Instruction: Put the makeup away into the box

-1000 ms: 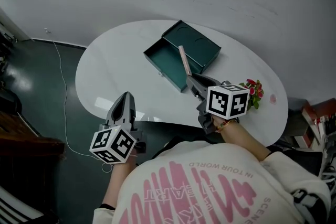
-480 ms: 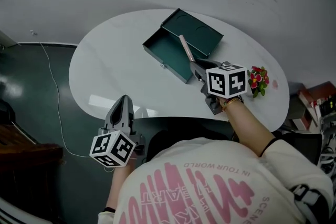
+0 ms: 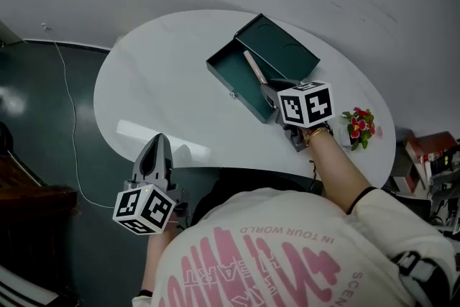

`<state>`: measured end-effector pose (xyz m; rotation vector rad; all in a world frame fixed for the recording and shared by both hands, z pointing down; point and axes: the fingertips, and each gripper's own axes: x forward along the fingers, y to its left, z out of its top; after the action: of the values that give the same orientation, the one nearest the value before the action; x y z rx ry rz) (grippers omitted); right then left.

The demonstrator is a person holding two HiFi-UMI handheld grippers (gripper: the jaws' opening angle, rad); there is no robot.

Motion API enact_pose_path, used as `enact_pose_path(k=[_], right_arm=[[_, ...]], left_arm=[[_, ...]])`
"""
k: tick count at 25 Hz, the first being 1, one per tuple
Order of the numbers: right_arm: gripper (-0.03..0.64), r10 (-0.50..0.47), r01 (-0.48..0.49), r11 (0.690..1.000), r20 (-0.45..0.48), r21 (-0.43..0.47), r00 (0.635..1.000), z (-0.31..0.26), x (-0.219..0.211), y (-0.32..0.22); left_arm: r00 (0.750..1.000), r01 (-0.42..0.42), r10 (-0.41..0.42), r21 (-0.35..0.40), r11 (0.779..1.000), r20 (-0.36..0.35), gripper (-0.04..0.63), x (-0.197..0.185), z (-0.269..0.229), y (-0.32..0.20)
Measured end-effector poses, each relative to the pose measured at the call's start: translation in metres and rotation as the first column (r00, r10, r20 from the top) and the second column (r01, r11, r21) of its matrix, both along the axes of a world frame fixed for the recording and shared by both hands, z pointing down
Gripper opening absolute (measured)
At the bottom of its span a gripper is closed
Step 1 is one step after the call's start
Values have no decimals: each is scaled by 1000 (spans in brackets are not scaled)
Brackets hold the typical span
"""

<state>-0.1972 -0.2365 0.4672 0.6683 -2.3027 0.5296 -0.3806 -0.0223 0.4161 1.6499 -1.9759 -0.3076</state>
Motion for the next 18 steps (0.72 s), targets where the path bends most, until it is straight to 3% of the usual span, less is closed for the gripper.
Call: enact_pose_path(k=[6,12,18], right_arm=[[61,-102,98,994,-107,-38,989,19,-19,-5],[61,-188,167,979,-209,-115,960,40,-34,-7],[64,-258,227,964,-288,-138,922,57,-45,-5]], left_arm=[[1000,17,-17,-15,1000,11,2,-12,0,-3],[998,61,-61,-54,997,7,3,-18,6,3],[994,110,-110,-60,992,-3,2,-25,9,12]])
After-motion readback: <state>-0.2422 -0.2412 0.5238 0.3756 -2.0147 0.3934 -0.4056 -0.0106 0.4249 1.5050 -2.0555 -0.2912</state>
